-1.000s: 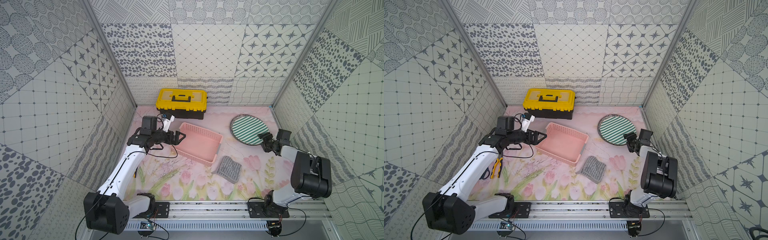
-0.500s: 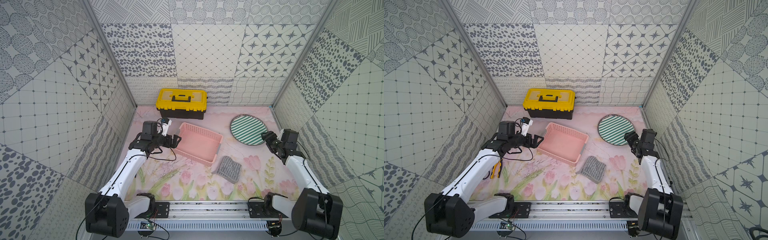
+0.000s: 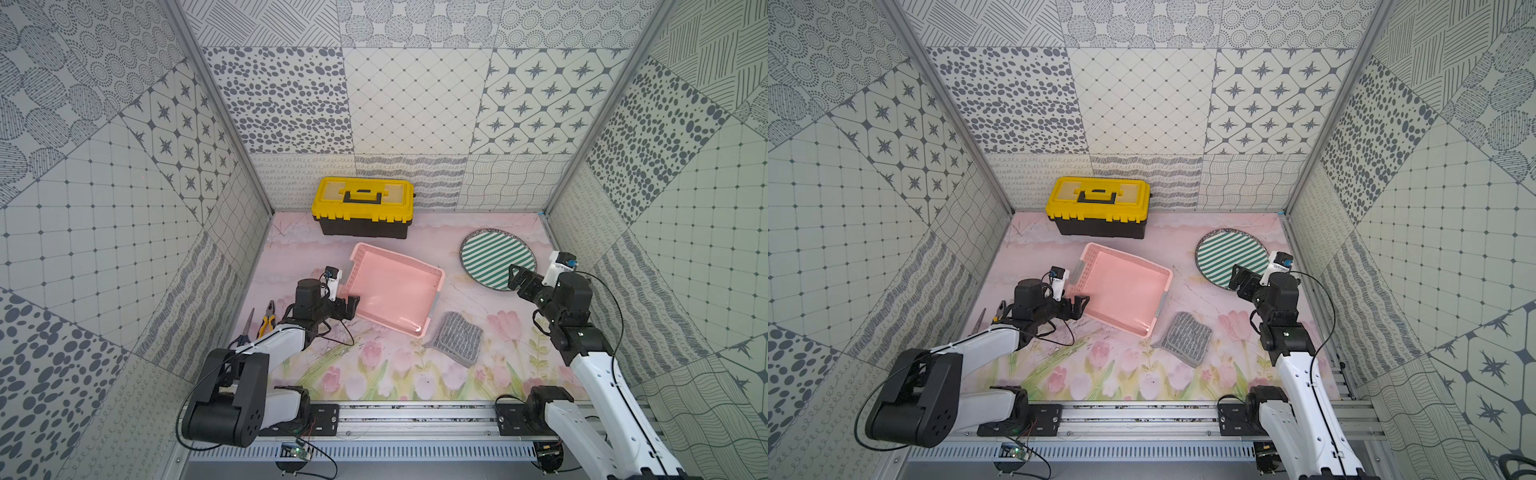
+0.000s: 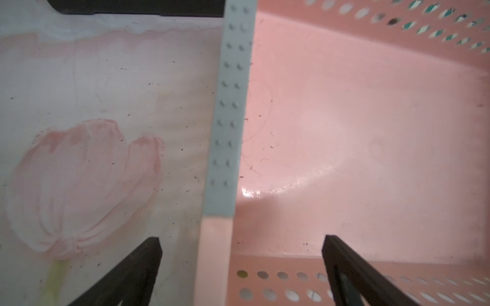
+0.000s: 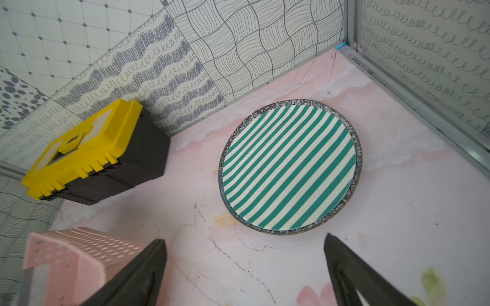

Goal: Wipe the wet plate dry
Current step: Reset both arms

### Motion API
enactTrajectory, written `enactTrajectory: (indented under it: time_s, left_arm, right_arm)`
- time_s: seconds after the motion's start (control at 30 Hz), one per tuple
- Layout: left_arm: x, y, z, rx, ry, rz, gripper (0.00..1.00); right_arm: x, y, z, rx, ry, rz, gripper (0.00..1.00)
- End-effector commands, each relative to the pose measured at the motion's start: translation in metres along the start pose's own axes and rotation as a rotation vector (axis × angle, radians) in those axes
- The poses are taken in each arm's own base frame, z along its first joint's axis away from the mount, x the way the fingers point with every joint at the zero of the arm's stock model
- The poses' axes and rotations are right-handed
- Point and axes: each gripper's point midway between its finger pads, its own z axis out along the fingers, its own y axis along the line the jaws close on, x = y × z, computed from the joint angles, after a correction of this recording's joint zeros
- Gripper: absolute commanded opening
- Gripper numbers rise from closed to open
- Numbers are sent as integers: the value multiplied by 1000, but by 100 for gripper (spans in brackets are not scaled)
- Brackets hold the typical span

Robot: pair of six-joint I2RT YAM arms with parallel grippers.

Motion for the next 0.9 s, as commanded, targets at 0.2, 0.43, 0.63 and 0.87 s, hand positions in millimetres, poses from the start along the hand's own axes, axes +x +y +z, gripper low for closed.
enactTrajectory:
  time_s: [0.2,0.43,0.63,0.87]
  left_arm:
    - [-39,41,19,-144,-230,-14,100]
    - [-41,43,19,-153,-238,-13,100]
    - [-52,32,12,-104,-246,12,100]
    - [-74,7,-8,7,-196,75,100]
  right_arm:
    - [8,-6,41,49,-172,-291,97]
    - [18,-17,60,94,-174,-330,97]
    - [17,-11,57,71,-132,-305,97]
    - [5,-7,44,83,-103,-254,97]
